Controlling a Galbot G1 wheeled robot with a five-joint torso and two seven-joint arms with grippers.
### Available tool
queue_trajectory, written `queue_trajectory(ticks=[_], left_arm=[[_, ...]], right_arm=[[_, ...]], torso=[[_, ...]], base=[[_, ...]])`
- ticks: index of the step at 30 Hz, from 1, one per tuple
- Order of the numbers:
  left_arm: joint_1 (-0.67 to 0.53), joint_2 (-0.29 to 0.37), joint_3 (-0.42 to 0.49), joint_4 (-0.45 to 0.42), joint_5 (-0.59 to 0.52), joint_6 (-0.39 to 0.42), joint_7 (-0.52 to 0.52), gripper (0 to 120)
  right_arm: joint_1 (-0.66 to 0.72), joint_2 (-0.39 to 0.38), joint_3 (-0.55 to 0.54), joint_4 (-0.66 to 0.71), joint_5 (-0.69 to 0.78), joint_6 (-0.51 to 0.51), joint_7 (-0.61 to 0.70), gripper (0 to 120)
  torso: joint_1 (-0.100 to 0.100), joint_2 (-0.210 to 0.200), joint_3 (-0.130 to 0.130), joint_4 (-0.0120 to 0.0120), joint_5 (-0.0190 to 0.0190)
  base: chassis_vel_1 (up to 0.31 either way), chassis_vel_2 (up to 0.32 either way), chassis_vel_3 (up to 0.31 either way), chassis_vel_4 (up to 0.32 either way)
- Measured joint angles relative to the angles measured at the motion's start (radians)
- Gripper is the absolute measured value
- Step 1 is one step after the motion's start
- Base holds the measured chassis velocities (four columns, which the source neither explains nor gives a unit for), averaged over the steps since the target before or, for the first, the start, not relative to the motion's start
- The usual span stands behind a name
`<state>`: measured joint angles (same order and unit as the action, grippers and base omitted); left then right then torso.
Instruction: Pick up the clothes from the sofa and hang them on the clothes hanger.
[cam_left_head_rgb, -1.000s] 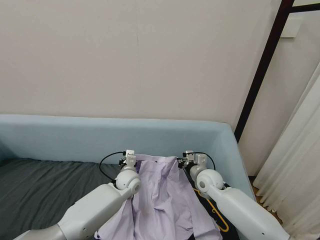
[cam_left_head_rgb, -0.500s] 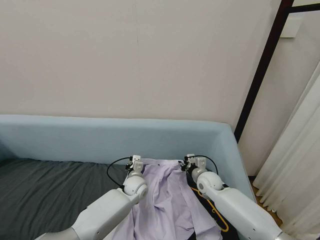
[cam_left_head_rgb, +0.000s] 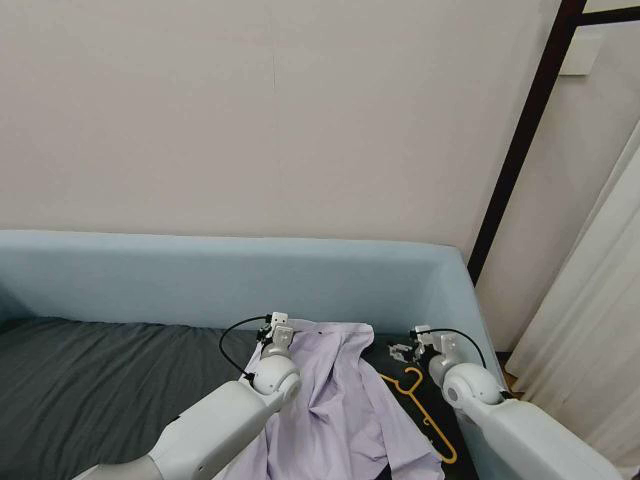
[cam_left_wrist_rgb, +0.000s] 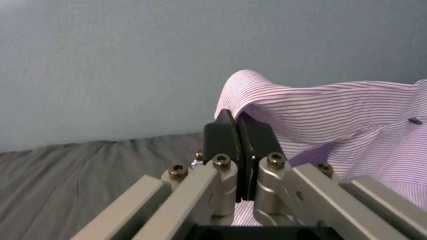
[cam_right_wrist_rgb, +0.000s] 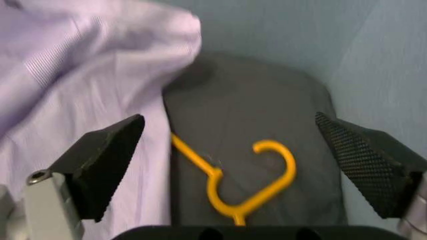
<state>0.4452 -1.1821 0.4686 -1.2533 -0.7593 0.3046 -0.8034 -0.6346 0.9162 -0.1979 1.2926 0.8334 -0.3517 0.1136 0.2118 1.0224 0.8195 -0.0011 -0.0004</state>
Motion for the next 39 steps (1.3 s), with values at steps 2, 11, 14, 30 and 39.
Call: queue_trajectory(ticks=[2, 11, 14, 30, 39], left_arm=[[0.002, 0.002, 0.004, -0.007, 0.002, -0.004, 0.001, 0], [0.016, 0.016, 0.013, -0.034, 0.022, -0.016, 0.015, 0], [0.028, 0.022, 0.013, -0.044, 0.027, -0.02, 0.018, 0], [0.044, 0.016, 0.008, -0.044, 0.042, -0.032, 0.031, 0], [0.049, 0.016, 0.003, -0.039, 0.056, -0.042, 0.042, 0]], right_arm=[[-0.013, 0.002, 0.006, -0.036, -0.042, -0.009, -0.04, 100], [-0.029, 0.023, 0.013, -0.158, -0.11, -0.02, -0.135, 100], [-0.036, 0.031, 0.017, -0.191, -0.115, -0.02, -0.161, 100], [-0.043, 0.083, 0.031, -0.3, -0.159, 0.025, -0.233, 81], [-0.047, 0.098, 0.033, -0.317, -0.167, 0.03, -0.247, 51]], torso=[[0.0, 0.0, 0.0, 0.0, -0.0002], [0.0, 0.0, 0.0, -0.0001, -0.0003], [0.0, 0.0, 0.0, -0.0001, -0.0004], [0.0, 0.0, 0.0, -0.0002, -0.0004], [0.0, 0.0, 0.0, 0.0, -0.0004]], base=[[0.0, 0.0, 0.0, 0.0], [0.0, 0.0, 0.0, 0.0], [0.0, 0.0, 0.0, 0.0], [0.0, 0.0, 0.0, 0.0], [0.0, 0.0, 0.0, 0.0]])
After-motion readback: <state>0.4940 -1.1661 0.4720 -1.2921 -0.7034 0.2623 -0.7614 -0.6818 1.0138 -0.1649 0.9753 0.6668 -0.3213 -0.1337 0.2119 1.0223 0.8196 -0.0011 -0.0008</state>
